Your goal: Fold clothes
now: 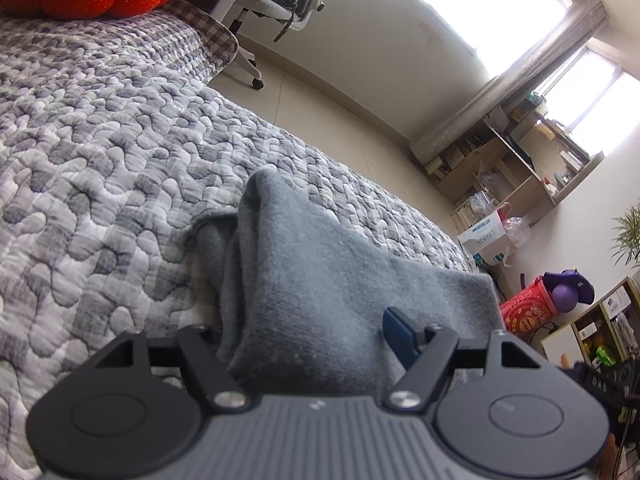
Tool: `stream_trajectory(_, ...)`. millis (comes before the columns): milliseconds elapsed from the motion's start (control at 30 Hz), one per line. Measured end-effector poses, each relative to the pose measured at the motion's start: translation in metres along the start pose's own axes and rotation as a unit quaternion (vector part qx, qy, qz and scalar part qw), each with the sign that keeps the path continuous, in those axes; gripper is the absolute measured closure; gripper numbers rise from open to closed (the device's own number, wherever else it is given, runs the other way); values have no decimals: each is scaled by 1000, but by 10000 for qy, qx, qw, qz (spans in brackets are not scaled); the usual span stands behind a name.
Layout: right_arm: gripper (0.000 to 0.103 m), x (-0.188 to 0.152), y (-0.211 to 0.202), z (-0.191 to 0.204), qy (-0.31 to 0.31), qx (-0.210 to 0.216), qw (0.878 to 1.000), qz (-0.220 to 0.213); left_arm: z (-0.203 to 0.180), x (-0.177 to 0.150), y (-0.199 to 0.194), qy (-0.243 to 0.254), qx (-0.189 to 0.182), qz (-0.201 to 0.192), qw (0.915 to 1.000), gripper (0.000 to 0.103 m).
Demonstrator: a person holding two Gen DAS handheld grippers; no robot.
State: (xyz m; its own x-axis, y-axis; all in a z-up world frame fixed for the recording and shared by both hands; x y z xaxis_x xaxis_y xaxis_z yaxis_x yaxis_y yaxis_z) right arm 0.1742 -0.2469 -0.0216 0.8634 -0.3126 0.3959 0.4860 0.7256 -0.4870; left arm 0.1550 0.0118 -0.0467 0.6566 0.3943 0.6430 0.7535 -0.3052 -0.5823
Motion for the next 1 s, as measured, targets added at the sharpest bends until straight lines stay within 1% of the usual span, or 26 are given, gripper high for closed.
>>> stream_trajectory(133, 30, 7, 11, 1, -97, 0, 9999, -33, -1, 1, 1, 14, 5, -6, 10000, 30)
stream_trajectory(400, 29, 12, 15, -1, -258, 37, 9996, -122, -2, 1, 3, 63, 50, -31, 10000, 30)
stream_trajectory(567, 28, 13, 20, 3, -436, 47, 9989, -155, -2, -1, 3, 47, 50, -76, 9999, 25)
stream_trajectory(733, 28, 12, 22, 5, -525, -46, 9983, -248, -7, 1, 7, 74, 72, -97, 9999, 19)
stream_trajectory(800, 29, 12, 23, 5, -589, -103, 9978, -292, -9, 1, 8, 144, 108, -117, 9998, 19)
stream_trajectory(867, 38, 12, 23, 5, -688, -248, 9966, -369, -12, 1, 6, 309, 191, -177, 9992, 20)
stream_trajectory(900, 48, 12, 24, 4, -759, -394, 9954, -430, -13, 1, 5, 391, 233, -207, 9988, 23)
stream_trajectory(933, 54, 12, 24, 4, -776, -438, 9950, -456, -14, 1, 4, 473, 275, -237, 9982, 31)
stream_trajectory(967, 56, 11, 24, 4, -793, -481, 9945, -481, -15, 1, 3, 555, 316, -267, 9976, 38)
stream_trajectory(1000, 57, 11, 24, 3, -810, -525, 9940, -506, -16, 1, 2, 636, 358, -297, 9969, 38)
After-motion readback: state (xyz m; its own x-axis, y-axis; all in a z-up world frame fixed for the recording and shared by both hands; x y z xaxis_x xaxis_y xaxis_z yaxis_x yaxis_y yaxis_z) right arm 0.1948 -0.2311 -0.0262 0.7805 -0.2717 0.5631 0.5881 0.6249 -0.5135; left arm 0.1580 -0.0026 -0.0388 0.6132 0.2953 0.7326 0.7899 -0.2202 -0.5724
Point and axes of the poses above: each gripper's, at about its wrist camera, not at the fingertips, and y roughly the way its jaws point, z to its left, x to its top, the point moved 9 cm from there along y, roughly the way its jaws point, and after that the axes turned 5 degrees about y, right-handed, at the moved point
